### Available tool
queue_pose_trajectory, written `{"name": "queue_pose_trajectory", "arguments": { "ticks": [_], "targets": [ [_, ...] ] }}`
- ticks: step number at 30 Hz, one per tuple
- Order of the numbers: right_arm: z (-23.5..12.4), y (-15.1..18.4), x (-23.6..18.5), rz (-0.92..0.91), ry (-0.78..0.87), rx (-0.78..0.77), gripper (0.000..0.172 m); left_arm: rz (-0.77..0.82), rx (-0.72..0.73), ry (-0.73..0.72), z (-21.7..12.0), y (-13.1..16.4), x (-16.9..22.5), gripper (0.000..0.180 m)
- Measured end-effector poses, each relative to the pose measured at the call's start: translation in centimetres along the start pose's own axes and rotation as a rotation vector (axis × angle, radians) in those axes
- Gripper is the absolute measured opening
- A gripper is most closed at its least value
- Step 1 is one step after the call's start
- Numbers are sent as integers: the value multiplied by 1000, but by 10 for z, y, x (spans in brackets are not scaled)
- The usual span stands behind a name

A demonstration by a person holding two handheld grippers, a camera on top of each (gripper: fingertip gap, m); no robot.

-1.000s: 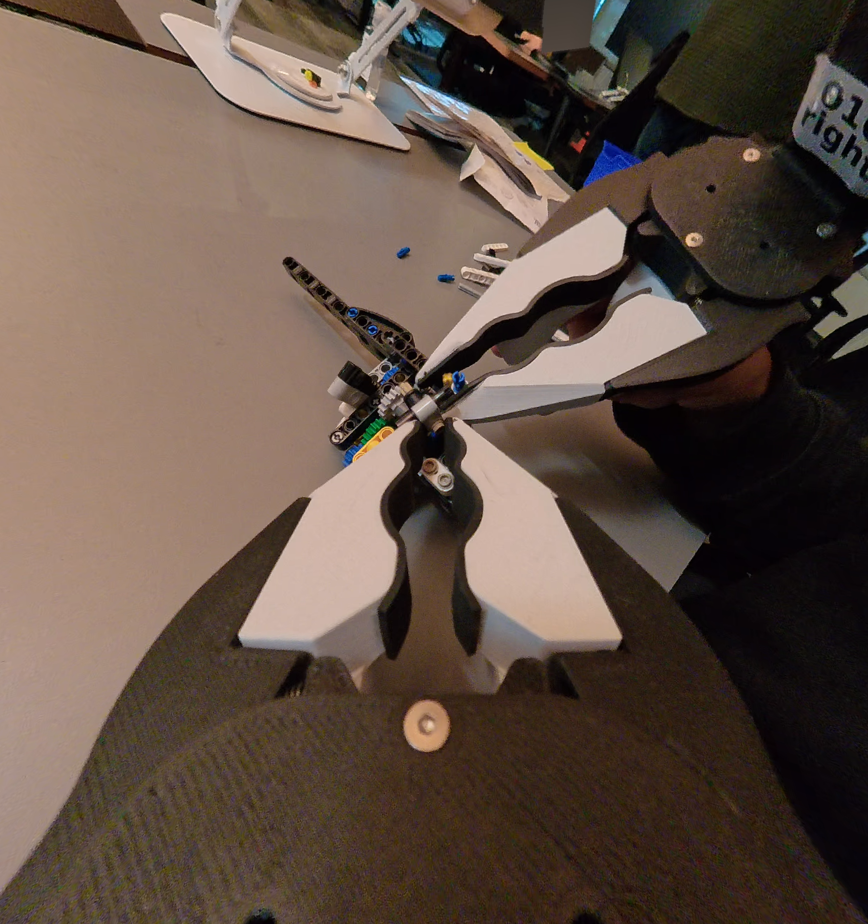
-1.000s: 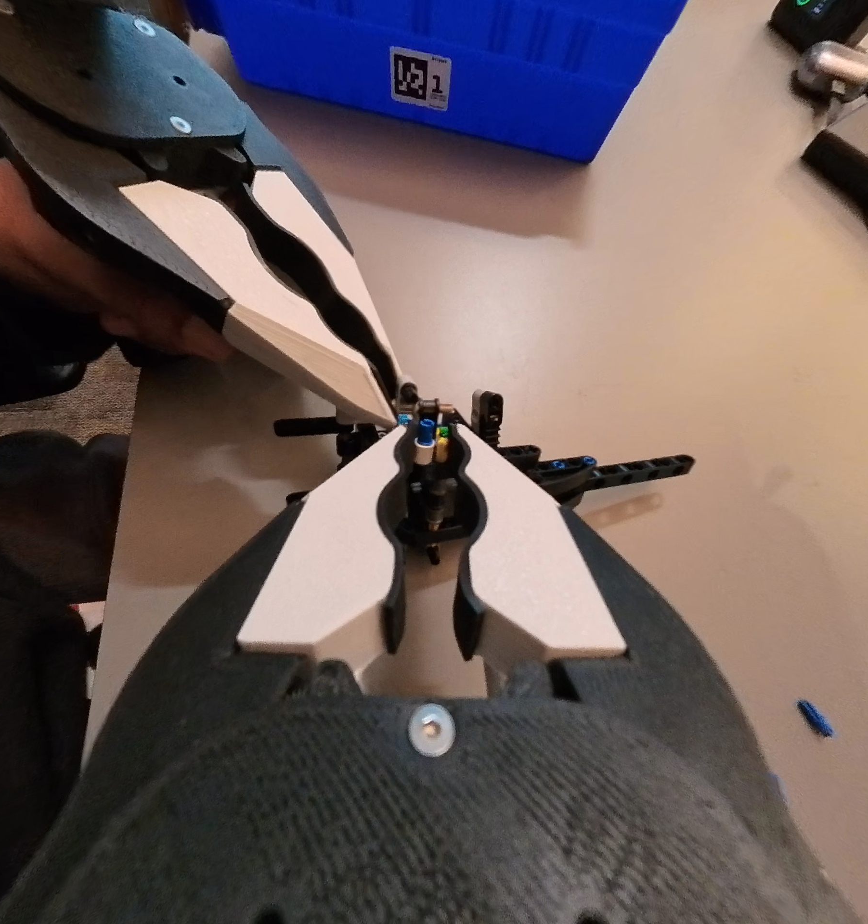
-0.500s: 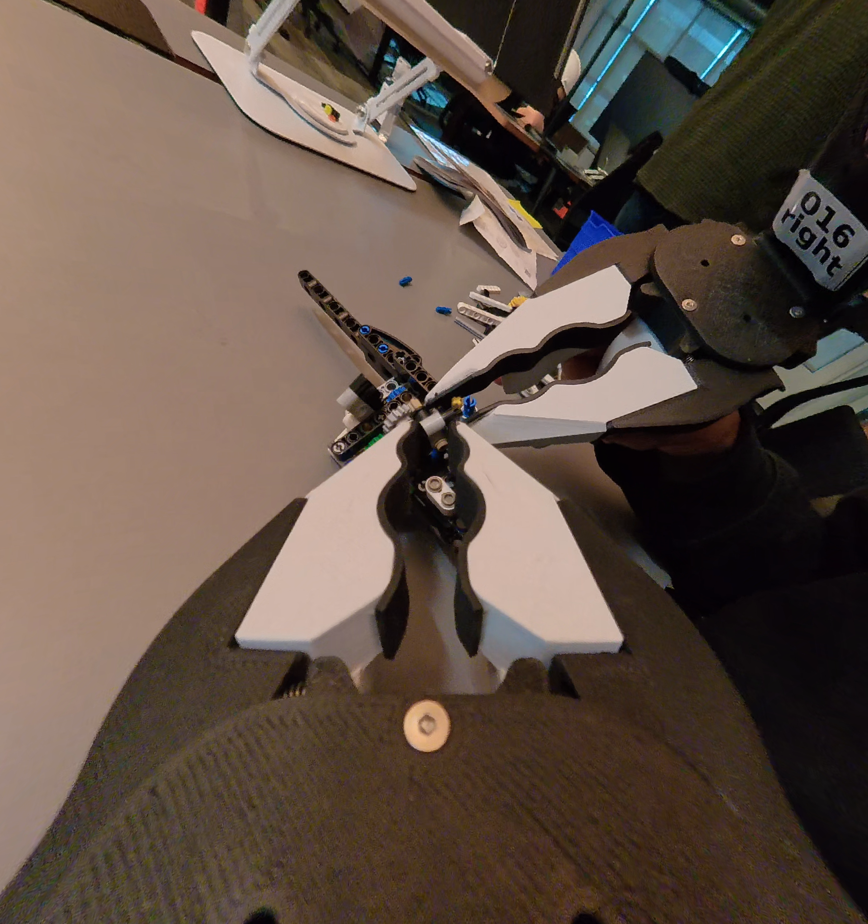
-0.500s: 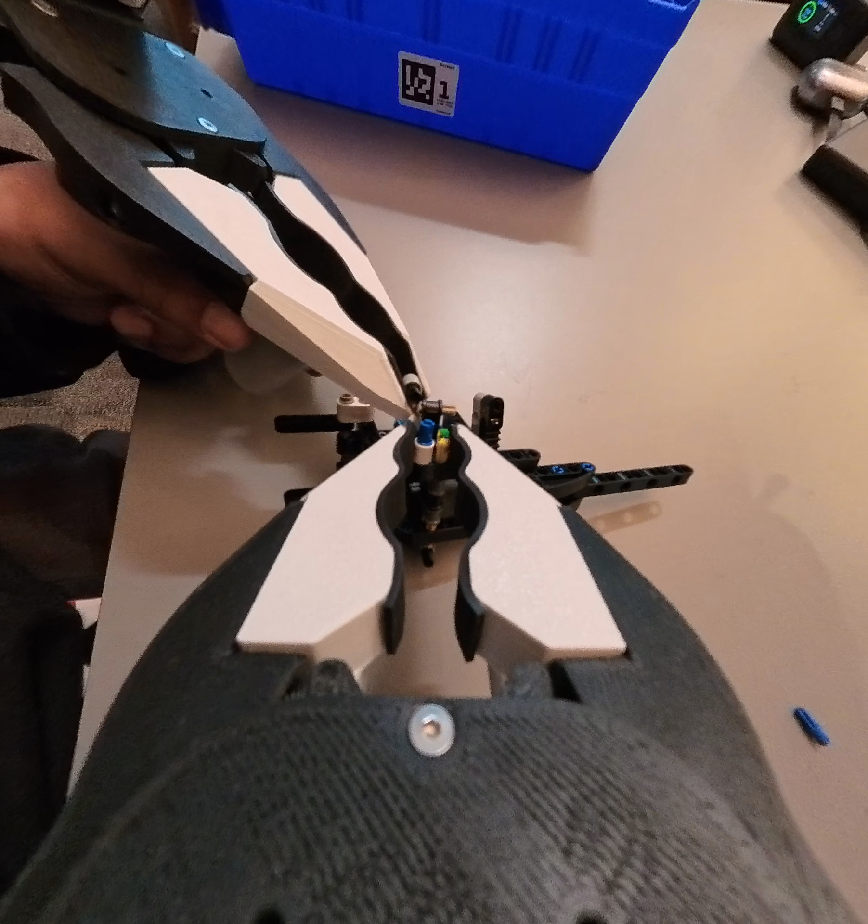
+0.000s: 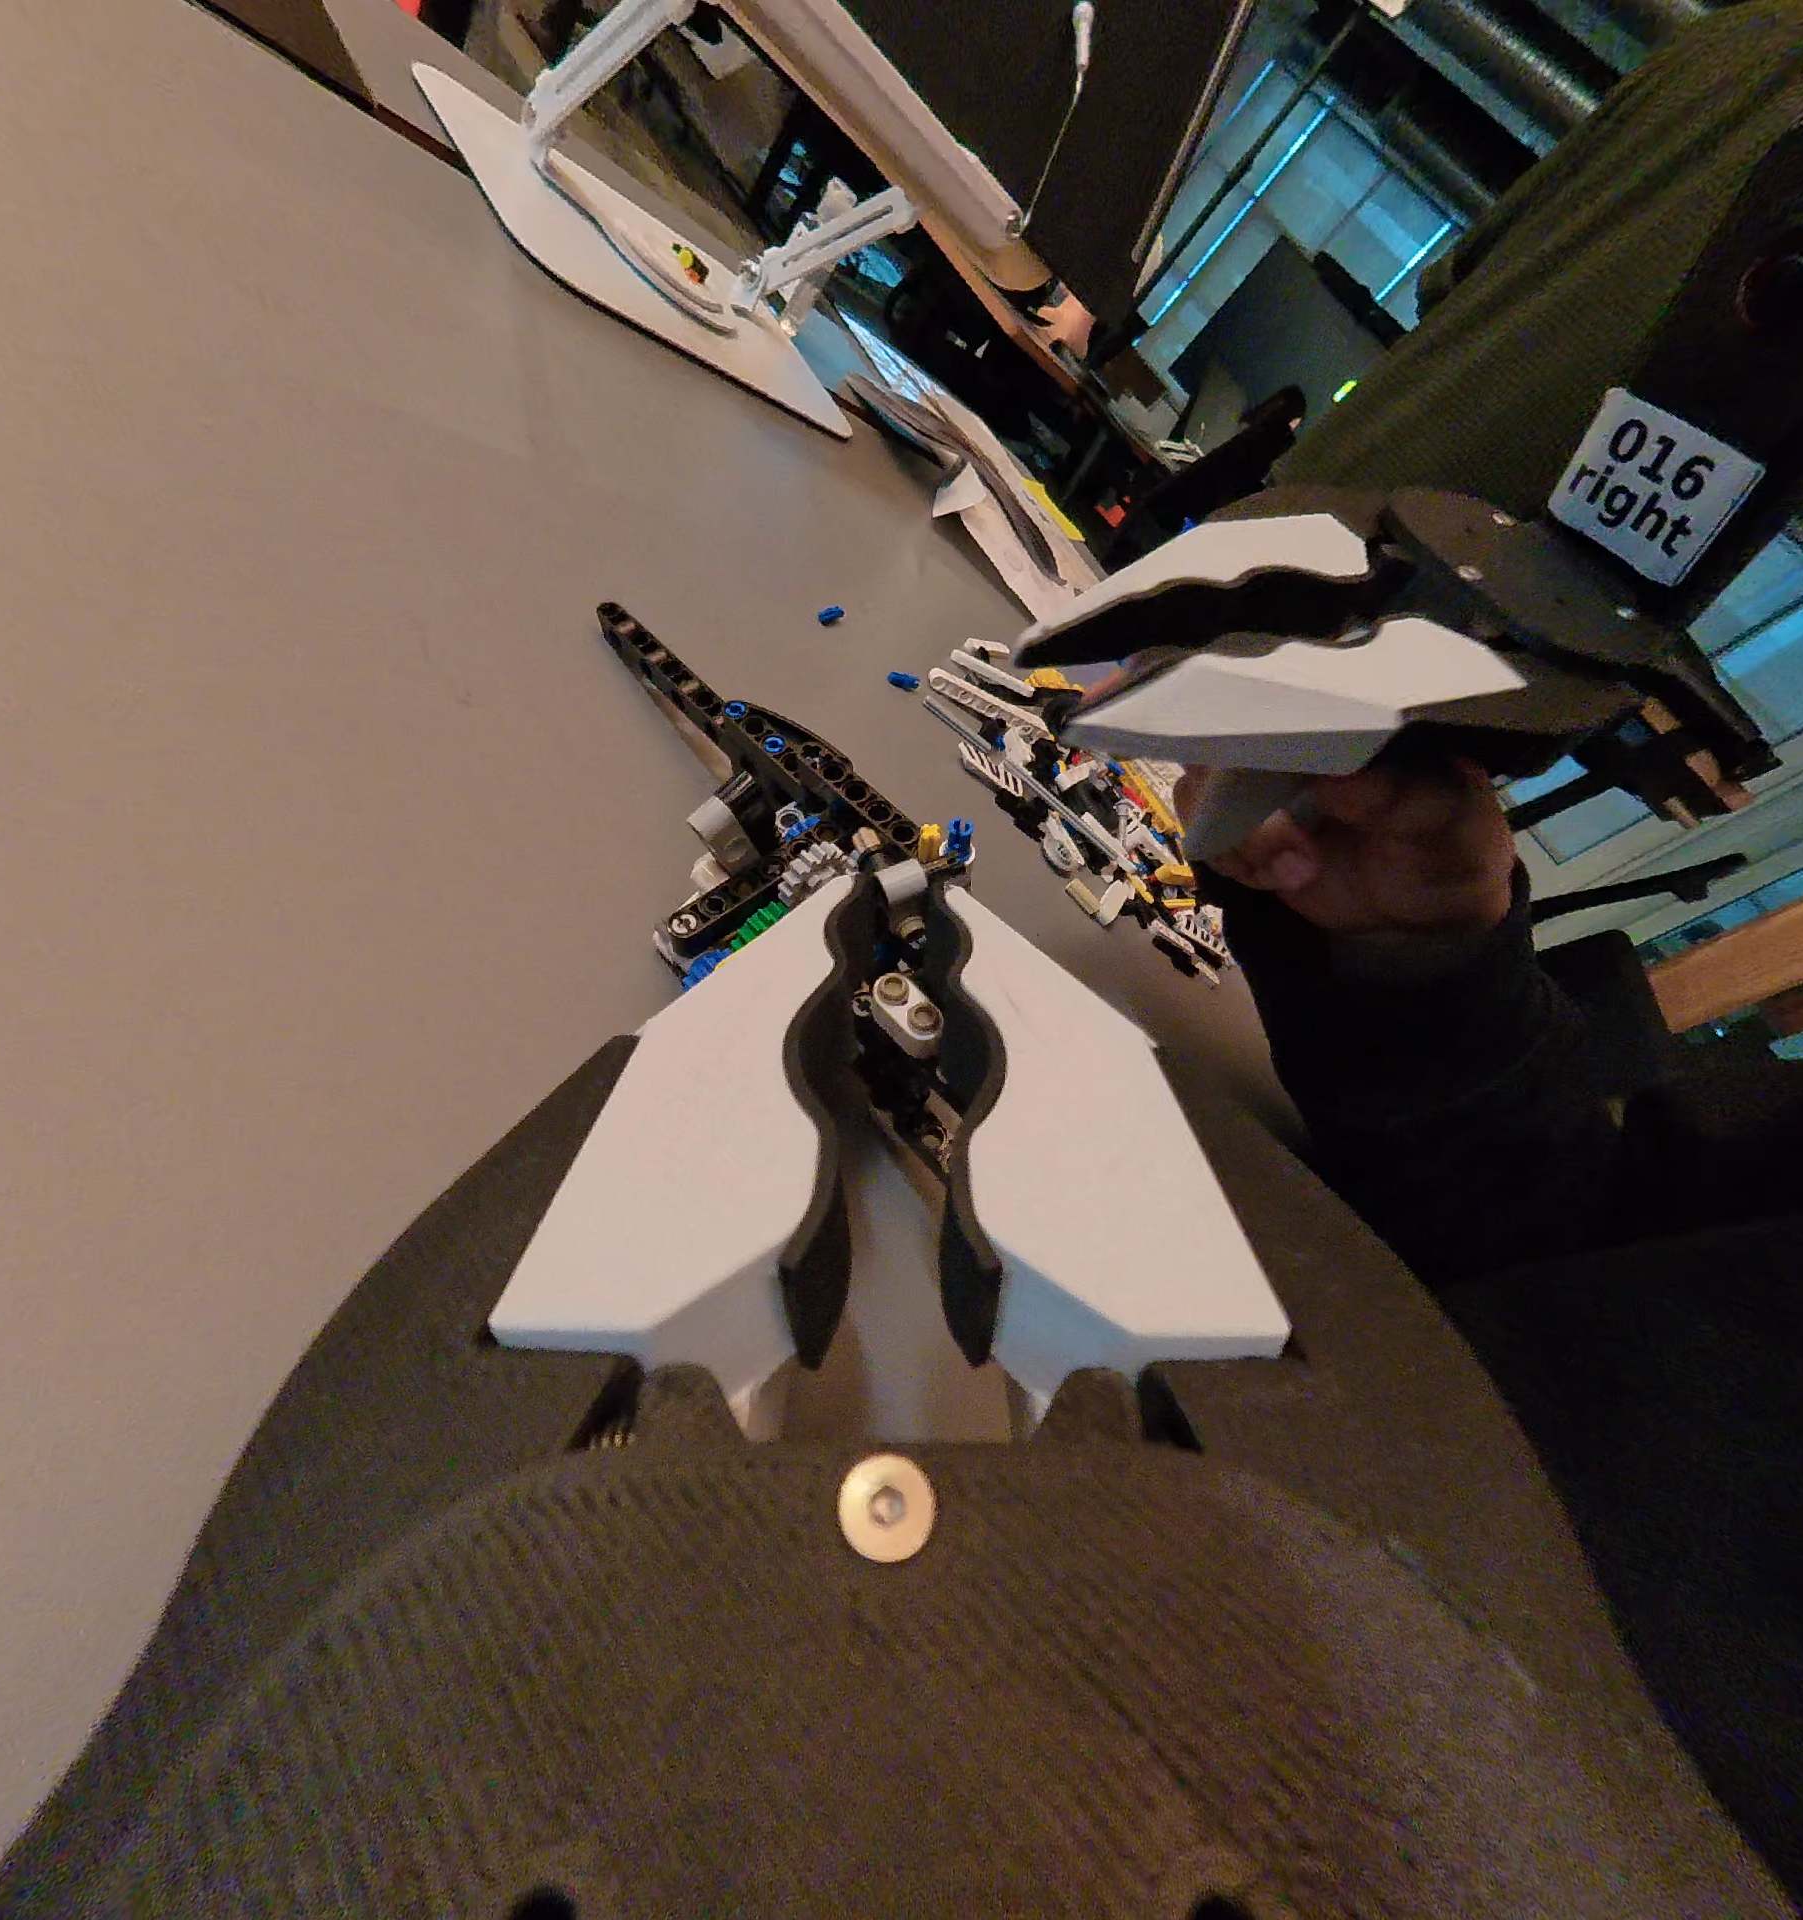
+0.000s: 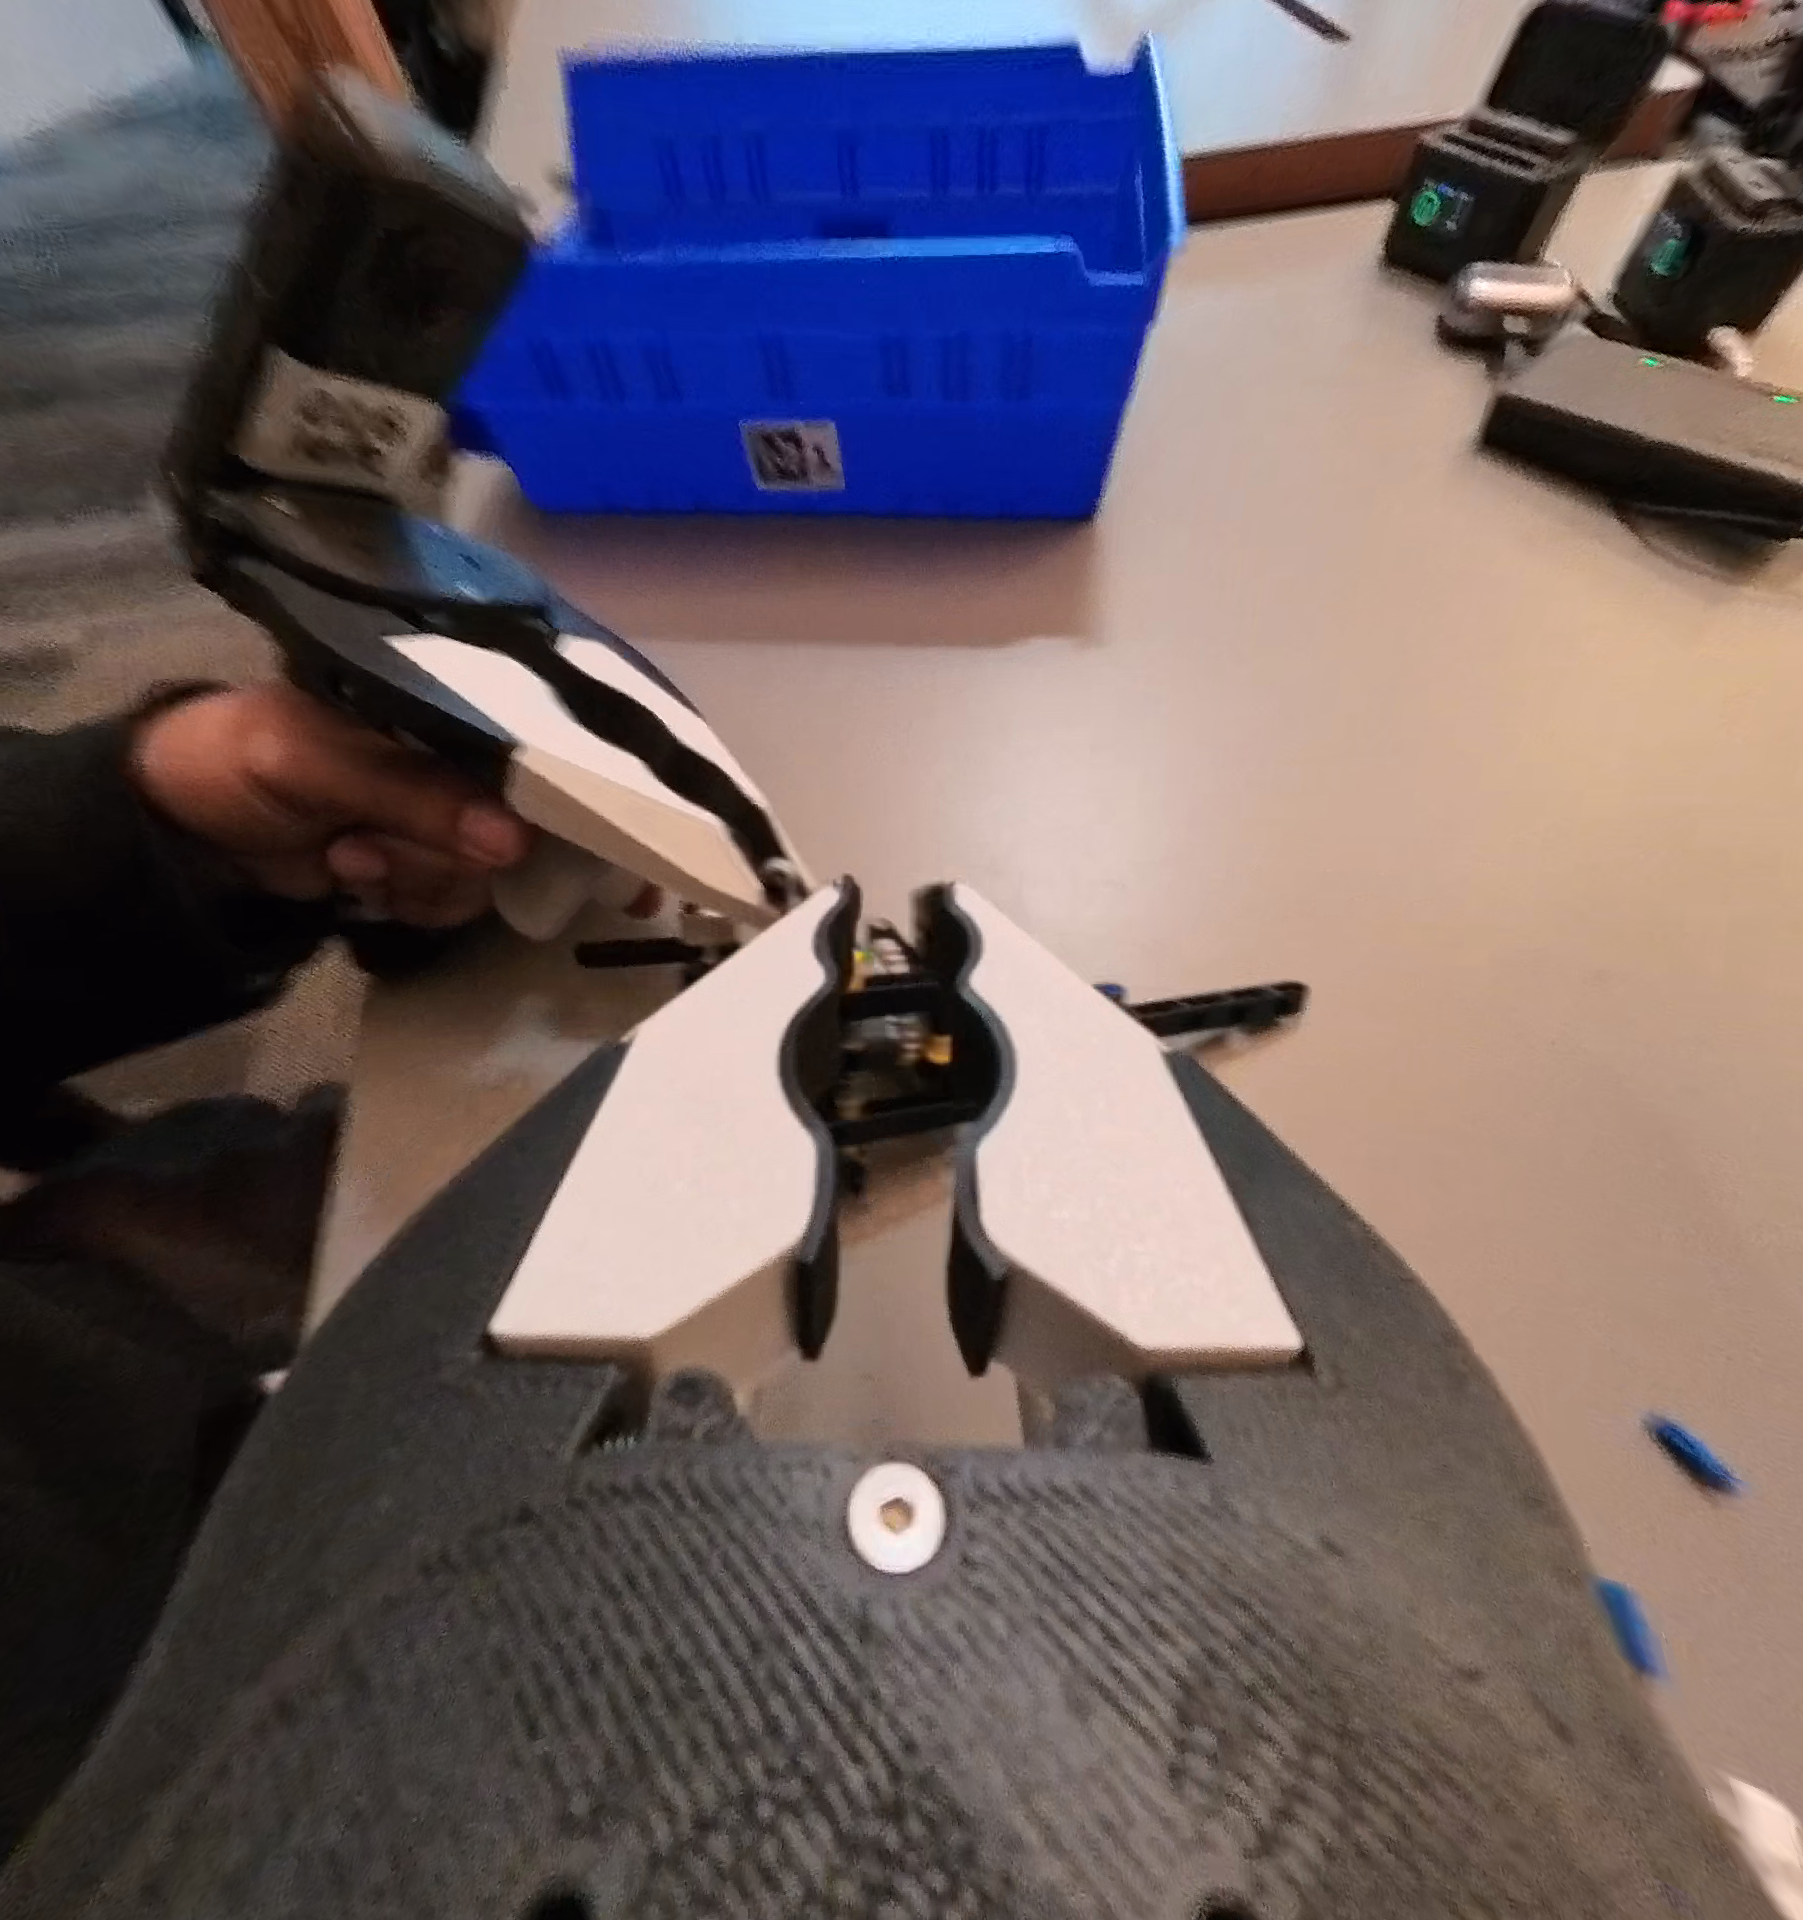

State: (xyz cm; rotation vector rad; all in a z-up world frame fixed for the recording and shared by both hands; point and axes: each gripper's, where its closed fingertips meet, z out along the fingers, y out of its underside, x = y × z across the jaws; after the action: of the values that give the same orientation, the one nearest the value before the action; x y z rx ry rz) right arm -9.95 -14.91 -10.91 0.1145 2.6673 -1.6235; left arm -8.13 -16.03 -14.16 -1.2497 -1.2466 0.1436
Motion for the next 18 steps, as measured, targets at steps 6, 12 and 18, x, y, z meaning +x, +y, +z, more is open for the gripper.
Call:
{"name": "queue_pose_trajectory", "arguments": {
  "ticks": [6,12,18],
  "targets": [
    [22,19,22,-192,16,-239,9,16,-16,16,2,3,4,5],
    [14,16,-15,-257,-530,-249,10,69,-73,75,2,8,12,5],
    [7,20,-17,-225,-856,-375,16,130,-142,156,4,7,15,5]
  ]
}}
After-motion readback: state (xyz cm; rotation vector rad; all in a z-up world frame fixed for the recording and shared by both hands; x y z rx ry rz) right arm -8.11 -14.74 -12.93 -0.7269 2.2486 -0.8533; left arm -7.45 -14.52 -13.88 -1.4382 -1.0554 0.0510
